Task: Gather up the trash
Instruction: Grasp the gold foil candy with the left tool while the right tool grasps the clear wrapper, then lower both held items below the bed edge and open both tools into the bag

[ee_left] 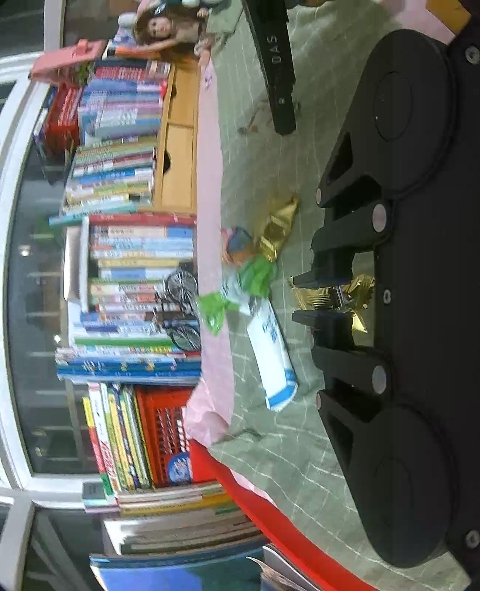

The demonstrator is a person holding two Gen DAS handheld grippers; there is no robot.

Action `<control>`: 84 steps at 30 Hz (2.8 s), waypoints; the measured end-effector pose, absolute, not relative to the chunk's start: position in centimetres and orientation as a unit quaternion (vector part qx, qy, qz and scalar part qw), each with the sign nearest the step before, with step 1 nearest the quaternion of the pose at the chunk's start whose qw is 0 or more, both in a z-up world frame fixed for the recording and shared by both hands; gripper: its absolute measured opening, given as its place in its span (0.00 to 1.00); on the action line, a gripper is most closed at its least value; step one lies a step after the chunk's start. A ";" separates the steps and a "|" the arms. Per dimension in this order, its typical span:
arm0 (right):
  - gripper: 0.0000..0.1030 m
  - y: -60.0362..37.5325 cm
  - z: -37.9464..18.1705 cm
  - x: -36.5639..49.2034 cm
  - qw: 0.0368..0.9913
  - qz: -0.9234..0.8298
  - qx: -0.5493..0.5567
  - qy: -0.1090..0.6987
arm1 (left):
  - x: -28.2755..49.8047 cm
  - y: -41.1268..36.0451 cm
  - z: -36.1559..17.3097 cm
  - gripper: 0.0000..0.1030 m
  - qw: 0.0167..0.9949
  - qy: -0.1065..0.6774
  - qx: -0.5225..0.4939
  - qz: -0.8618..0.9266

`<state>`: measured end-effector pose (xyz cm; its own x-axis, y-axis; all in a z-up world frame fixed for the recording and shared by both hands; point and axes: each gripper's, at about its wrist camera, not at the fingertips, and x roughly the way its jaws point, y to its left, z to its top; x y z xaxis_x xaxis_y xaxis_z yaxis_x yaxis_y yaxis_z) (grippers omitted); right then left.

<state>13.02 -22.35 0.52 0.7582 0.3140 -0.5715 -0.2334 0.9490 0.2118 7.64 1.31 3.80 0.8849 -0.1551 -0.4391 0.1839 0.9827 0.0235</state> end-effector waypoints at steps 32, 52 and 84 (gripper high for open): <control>0.31 -24.3 0.0 3.7 0.940 0.151 0.052 0.303 | 3.8 -2.0 -0.1 0.19 0.948 0.281 0.028 -0.143; 0.30 -25.9 -1.3 -5.4 0.926 0.161 0.097 0.326 | -8.8 -4.8 2.4 0.18 0.937 0.252 0.042 -0.239; 0.32 -24.6 -12.3 -9.6 0.833 0.152 0.054 0.529 | -12.5 -6.3 -10.8 0.18 0.848 0.465 0.056 -0.249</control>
<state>-9.64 -24.60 -12.34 0.3939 0.3101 -0.8653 -0.1955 0.9481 0.2508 -12.48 -6.27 -10.75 0.4432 -0.3703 -0.8163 0.4747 0.8695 -0.1367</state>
